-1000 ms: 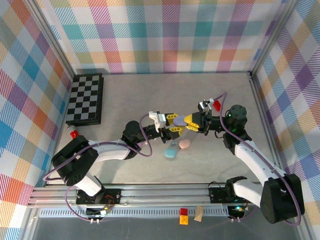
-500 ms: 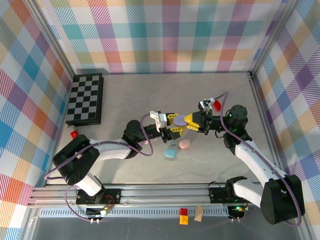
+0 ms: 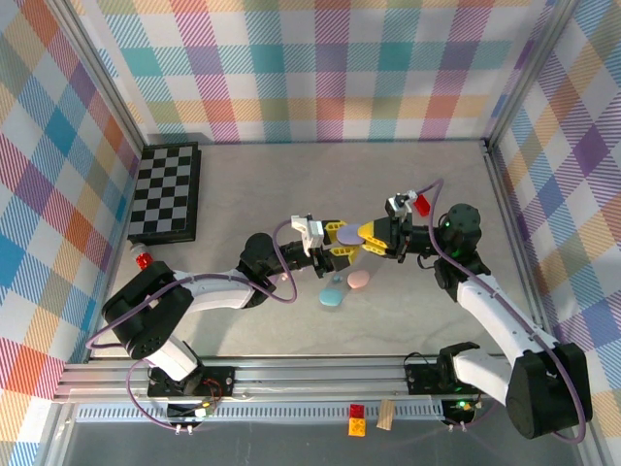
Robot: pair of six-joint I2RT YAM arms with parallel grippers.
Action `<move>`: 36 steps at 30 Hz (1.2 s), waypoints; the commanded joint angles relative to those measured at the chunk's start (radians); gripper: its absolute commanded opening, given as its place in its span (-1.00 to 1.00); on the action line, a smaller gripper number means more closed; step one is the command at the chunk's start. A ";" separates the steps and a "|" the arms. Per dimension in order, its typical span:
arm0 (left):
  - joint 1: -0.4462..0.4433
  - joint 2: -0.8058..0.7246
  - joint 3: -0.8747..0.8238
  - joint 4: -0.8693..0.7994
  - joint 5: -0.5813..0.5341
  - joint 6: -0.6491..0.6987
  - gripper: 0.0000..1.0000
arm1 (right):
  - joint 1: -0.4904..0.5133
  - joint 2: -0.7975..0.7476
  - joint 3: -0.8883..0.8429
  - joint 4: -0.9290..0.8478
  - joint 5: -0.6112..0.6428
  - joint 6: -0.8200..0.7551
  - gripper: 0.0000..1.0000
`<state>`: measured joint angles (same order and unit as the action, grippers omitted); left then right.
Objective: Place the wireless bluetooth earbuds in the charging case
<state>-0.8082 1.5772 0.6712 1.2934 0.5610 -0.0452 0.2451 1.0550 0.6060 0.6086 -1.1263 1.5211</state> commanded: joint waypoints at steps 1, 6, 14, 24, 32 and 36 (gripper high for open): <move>0.003 -0.014 0.024 0.062 0.025 -0.022 -0.08 | -0.003 -0.018 0.020 -0.015 0.008 -0.033 -0.88; 0.004 -0.003 0.028 0.063 0.035 -0.033 -0.21 | -0.002 -0.021 0.019 -0.024 0.009 -0.038 -0.88; 0.003 -0.008 0.013 0.058 0.034 -0.012 -0.24 | -0.003 -0.058 0.060 -0.229 0.033 -0.185 -0.03; 0.046 -0.073 -0.057 -0.133 0.073 0.085 -0.22 | 0.023 -0.151 0.282 -0.937 0.239 -0.909 0.87; 0.054 -0.240 -0.104 -0.407 0.098 0.185 -0.21 | 0.201 -0.152 0.343 -1.107 0.524 -1.473 1.00; 0.058 -0.293 -0.112 -0.495 0.120 0.210 -0.21 | 0.287 -0.210 0.272 -1.007 0.556 -1.666 0.98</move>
<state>-0.7624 1.3220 0.5667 0.9001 0.6395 0.1108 0.4934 0.8810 0.9016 -0.4202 -0.6403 0.1280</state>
